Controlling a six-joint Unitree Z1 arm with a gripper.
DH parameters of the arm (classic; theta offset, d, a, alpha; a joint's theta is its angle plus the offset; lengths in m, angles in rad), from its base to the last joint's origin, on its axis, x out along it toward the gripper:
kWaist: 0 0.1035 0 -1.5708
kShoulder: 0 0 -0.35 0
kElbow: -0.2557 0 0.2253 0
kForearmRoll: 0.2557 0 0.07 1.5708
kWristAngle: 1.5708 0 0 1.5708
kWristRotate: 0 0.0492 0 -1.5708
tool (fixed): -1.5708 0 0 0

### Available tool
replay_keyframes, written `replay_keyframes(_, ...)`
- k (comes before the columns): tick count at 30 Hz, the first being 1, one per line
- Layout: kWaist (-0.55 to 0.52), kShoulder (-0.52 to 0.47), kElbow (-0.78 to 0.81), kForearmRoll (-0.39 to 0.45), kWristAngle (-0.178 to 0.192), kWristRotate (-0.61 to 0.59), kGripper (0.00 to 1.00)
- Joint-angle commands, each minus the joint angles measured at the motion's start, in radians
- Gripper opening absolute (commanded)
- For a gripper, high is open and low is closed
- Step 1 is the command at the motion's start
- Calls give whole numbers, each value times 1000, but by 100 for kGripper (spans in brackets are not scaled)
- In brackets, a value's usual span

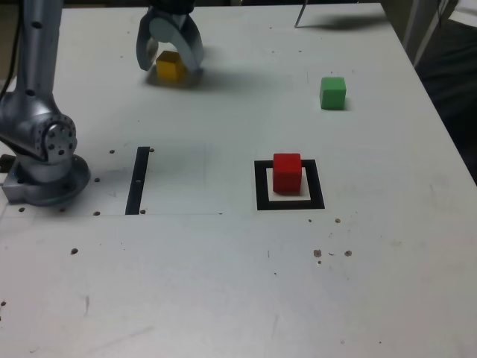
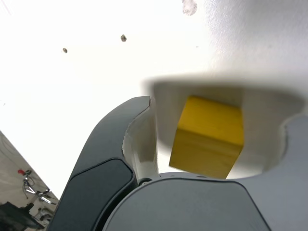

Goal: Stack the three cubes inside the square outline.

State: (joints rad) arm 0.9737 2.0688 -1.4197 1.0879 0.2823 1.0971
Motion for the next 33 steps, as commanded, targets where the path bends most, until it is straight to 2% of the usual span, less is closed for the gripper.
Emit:
replay_keyframes(1,-3,5,-4,-10,0,-5,57)
replay_keyframes(3,-5,4,-2,-21,-1,-5,44)
replay_keyframes(6,-7,4,3,-30,-3,-5,36)
replay_keyframes(21,-22,-3,5,-26,-20,-5,36)
replay_keyframes(33,-88,-72,2,14,-32,-45,36)
